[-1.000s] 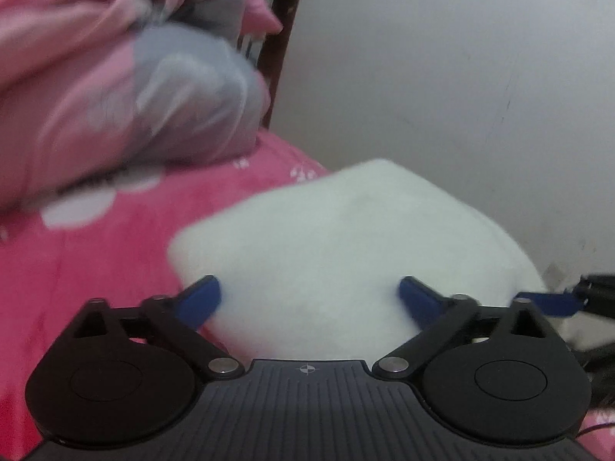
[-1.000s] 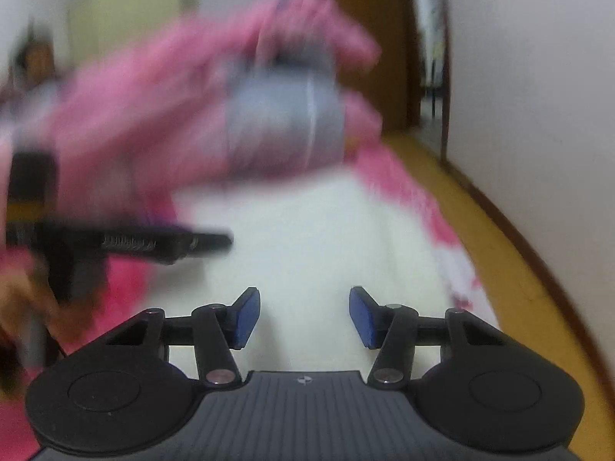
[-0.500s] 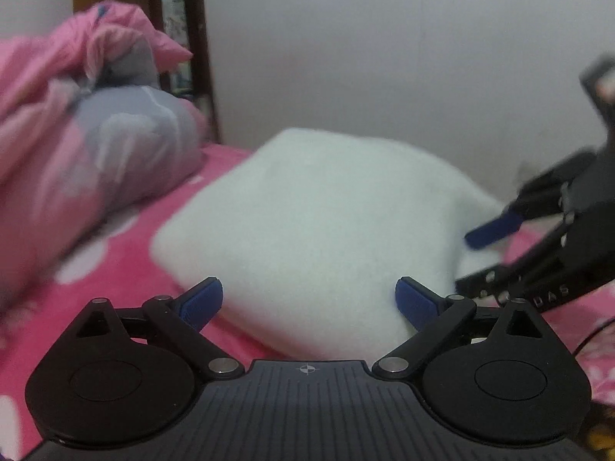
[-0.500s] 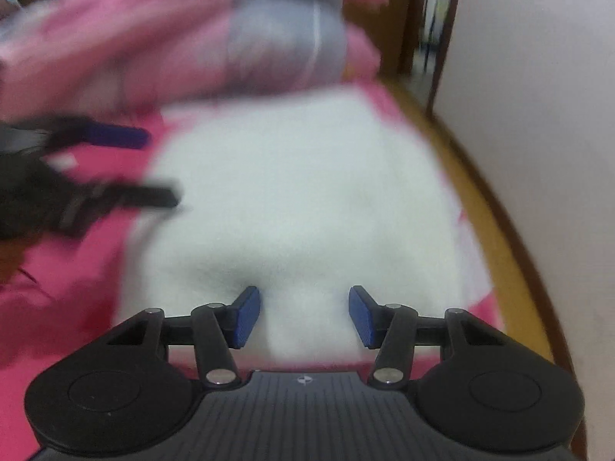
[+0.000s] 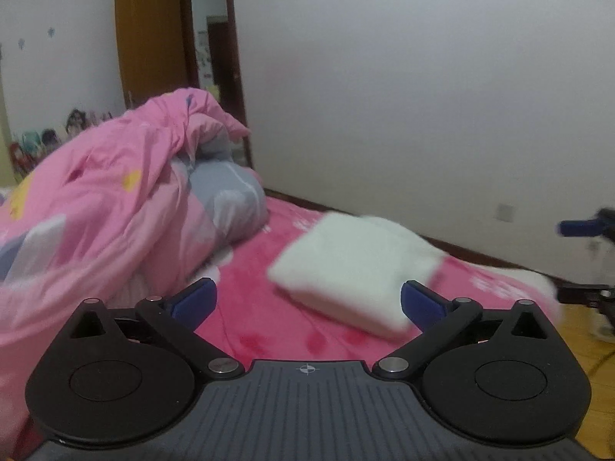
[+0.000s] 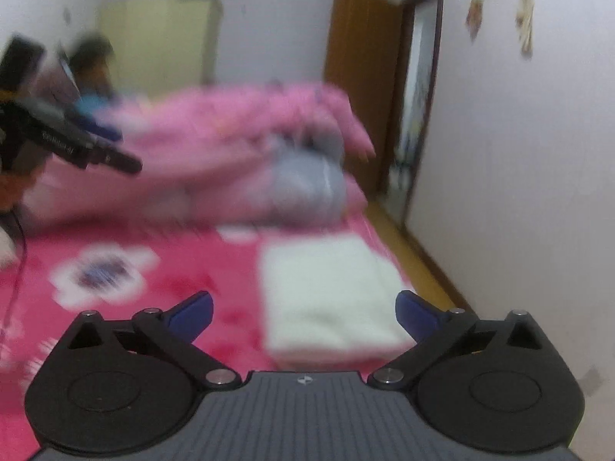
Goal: Fold clothes
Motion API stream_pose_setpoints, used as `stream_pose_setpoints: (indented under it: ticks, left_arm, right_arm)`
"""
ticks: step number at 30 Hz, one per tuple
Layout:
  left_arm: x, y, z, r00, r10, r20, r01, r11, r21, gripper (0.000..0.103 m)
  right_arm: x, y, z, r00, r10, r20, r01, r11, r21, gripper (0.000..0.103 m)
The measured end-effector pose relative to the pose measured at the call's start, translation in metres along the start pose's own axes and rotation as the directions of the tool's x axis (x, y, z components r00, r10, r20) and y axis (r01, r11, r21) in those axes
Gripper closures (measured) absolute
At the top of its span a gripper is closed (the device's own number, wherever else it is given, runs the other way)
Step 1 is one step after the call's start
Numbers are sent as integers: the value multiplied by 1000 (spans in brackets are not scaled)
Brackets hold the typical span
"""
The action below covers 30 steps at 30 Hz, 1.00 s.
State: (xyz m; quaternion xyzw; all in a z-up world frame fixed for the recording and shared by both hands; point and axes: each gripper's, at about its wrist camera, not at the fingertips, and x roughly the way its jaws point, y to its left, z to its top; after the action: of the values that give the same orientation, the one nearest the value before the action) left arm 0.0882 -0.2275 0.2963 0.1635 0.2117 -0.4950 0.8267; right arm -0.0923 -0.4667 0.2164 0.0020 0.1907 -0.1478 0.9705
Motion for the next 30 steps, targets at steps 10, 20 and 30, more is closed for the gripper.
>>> stream_pose_setpoints:
  ticks: [10,20,30]
  left_arm:
    - [-5,4,-142,998,67,-6,-66,953,-297,0]
    - [9,-33,-161,992,124,-10,-120,933,-338,0]
    - [16,-57,-157,957,288,-29,-286,927,-244,0]
  right_arm:
    - [-18,113,-79,990,-136,-32,140,963,230,0]
    - [-2,149,-81,923,-364,-125,384,899,211,0]
    - [-5,156,-75,830,-547,-105,557,820,133,0]
